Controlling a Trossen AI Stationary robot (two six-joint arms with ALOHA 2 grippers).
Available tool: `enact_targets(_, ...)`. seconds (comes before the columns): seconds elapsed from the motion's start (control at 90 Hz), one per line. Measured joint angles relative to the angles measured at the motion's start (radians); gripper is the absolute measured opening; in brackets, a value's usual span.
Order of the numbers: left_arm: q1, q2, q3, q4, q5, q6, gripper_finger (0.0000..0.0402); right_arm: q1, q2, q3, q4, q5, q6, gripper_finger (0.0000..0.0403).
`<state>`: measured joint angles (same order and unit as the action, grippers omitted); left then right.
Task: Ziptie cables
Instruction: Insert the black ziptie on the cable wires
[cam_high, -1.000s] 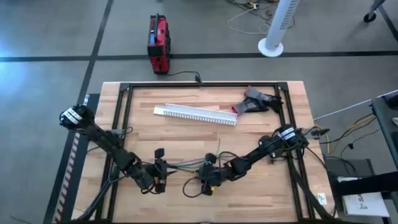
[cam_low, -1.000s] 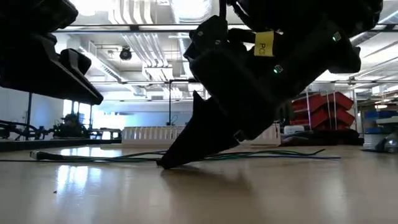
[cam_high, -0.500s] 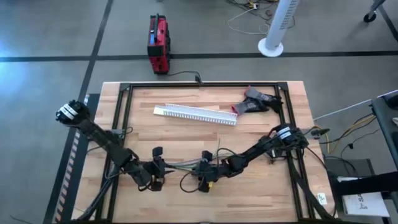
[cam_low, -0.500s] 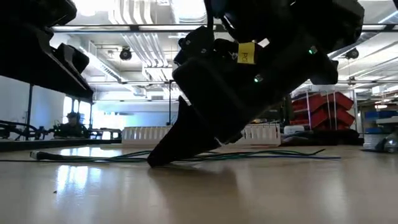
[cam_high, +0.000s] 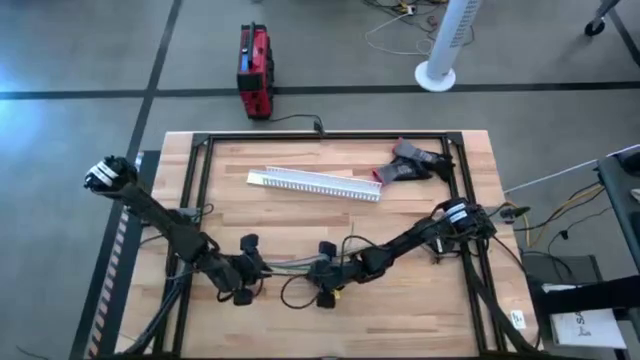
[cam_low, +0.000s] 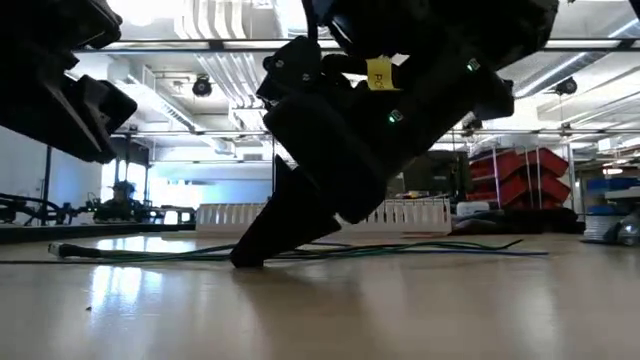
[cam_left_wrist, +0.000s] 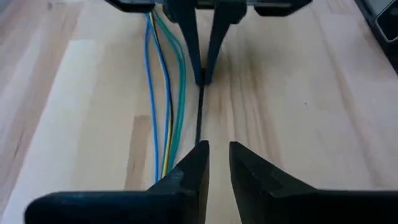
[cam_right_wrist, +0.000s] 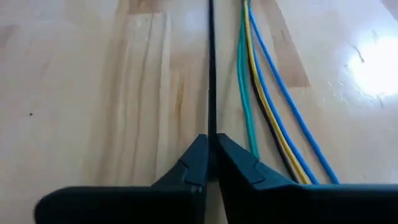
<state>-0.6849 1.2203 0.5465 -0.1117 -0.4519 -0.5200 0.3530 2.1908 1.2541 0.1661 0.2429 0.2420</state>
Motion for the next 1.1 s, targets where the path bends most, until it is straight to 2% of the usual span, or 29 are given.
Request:
enact_targets(0.289, 0.006, -0.002, 0.0, 0.001, 0.068, -0.053, 0.0077, 0.038, -0.042, 0.134, -0.269, -0.008, -0.216, 0.0002)
enact_targets(0.544, 0.011, 0.046, 0.0, 0.05, 0.104, -0.088, 0.0113, 0.08, -0.071, 0.24, -0.468, 0.12, -0.391, 0.0002)
enact_targets(0.678, 0.025, 0.064, 0.0, 0.096, 0.142, -0.088, 0.0131, 0.103, -0.071, 0.259, -0.478, 0.172, -0.482, 0.0001)
enact_targets(0.867, 0.083, 0.071, 0.0, 0.183, 0.252, -0.046, 0.0154, 0.139, -0.071, 0.272, -0.478, 0.287, -0.649, 0.0001)
enact_targets(1.1, 0.213, 0.071, 0.0, 0.338, 0.508, 0.034, 0.0175, 0.179, -0.072, 0.285, -0.474, 0.51, -0.911, 0.0)
